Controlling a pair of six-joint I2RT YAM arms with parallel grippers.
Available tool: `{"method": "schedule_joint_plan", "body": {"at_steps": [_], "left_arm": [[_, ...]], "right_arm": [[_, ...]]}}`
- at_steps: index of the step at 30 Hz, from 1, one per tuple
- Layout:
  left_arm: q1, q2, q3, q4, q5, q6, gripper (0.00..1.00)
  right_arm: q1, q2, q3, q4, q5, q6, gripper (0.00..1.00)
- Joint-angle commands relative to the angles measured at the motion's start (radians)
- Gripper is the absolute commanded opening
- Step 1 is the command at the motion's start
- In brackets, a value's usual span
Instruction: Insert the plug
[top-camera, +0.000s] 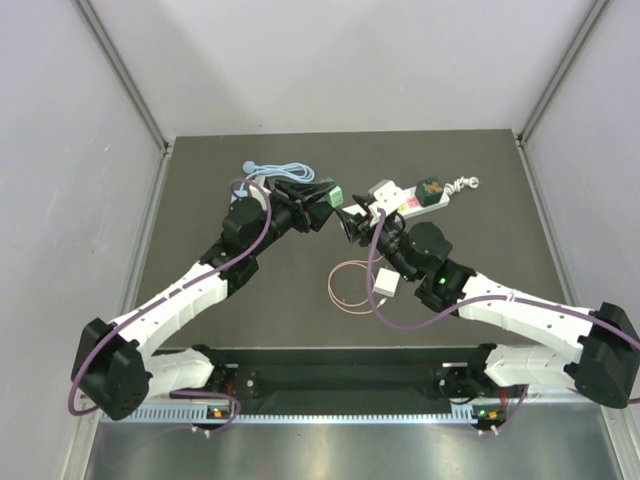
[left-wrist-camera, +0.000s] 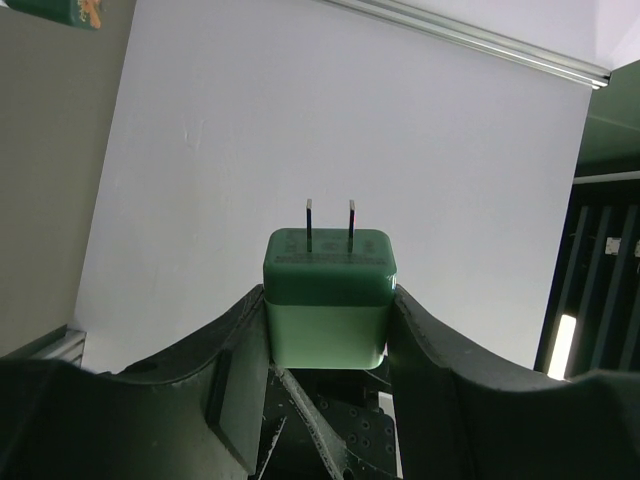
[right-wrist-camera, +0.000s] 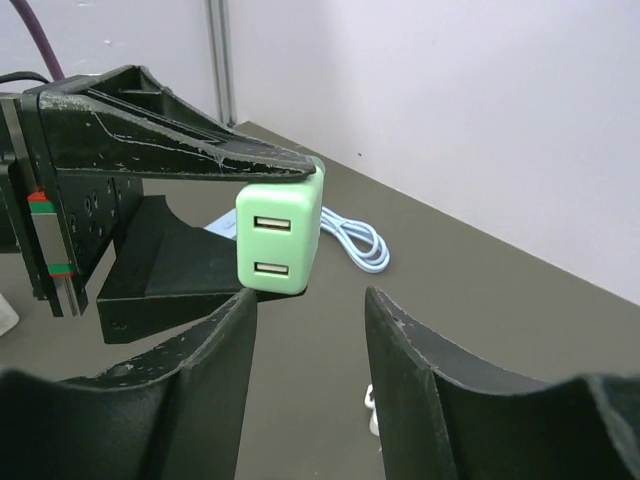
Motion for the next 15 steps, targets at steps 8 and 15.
{"method": "schedule_joint_plan", "body": {"at_steps": [8,15], "left_arm": [[-0.015,0.003,0.02,0.096,0.087,0.026,0.0],[-0.015,0.003,0.021,0.1,0.101,0.035,0.0]], "right_arm": [[0.013,0.0,0.081,0.004,-0.047,0.037,0.59],[0.015,0.028,0.103,0.007,-0.047,0.036,0.59]]}}
